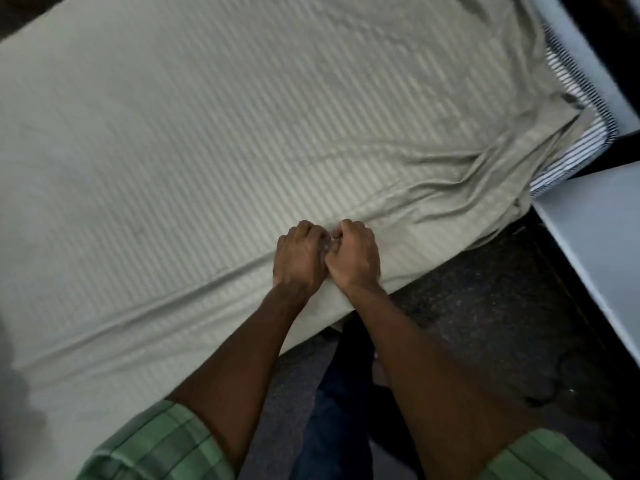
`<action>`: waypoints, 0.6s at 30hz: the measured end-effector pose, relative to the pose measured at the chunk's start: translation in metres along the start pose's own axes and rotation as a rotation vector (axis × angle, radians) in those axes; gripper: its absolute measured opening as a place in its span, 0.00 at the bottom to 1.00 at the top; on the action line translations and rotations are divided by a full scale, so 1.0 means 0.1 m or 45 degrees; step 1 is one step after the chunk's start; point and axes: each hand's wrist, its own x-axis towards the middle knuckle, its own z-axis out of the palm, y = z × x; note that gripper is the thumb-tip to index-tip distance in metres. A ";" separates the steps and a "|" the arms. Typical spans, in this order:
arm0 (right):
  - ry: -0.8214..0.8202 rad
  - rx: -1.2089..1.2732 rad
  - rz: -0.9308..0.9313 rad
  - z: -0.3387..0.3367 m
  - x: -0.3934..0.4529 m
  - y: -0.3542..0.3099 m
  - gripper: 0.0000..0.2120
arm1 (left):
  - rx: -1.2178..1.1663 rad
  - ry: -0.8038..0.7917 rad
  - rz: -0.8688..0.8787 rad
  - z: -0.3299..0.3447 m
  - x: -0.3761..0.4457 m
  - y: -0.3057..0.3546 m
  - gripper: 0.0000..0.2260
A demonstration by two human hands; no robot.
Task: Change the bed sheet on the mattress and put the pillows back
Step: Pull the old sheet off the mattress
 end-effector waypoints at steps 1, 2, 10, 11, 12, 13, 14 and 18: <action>-0.018 -0.003 -0.001 0.10 -0.08 -0.05 0.06 | 0.013 -0.008 0.003 -0.01 -0.06 -0.11 0.10; -0.017 -0.010 -0.021 0.25 -0.19 -0.13 0.06 | 0.035 -0.012 -0.001 -0.03 -0.16 -0.30 0.11; -0.130 -0.096 -0.152 1.29 -1.17 -0.70 0.05 | 0.378 -0.156 -0.247 -0.38 -1.39 -2.05 0.32; -0.150 -0.103 -0.162 1.45 -1.30 -0.78 0.06 | 0.362 -0.178 -0.279 -0.41 -1.56 -2.29 0.32; -0.166 -0.105 -0.172 1.62 -1.43 -0.87 0.07 | 0.357 -0.190 -0.276 -0.44 -1.71 -2.51 0.32; -0.185 -0.104 -0.188 1.82 -1.55 -0.95 0.08 | 0.366 -0.195 -0.247 -0.48 -1.84 -2.72 0.32; -0.206 -0.113 -0.209 2.00 -1.63 -1.03 0.10 | 0.376 -0.195 -0.208 -0.51 -1.92 -2.87 0.31; -0.178 -0.296 -0.314 2.77 -1.97 -1.43 0.23 | 0.376 -0.116 -0.116 -0.68 -2.07 -3.55 0.25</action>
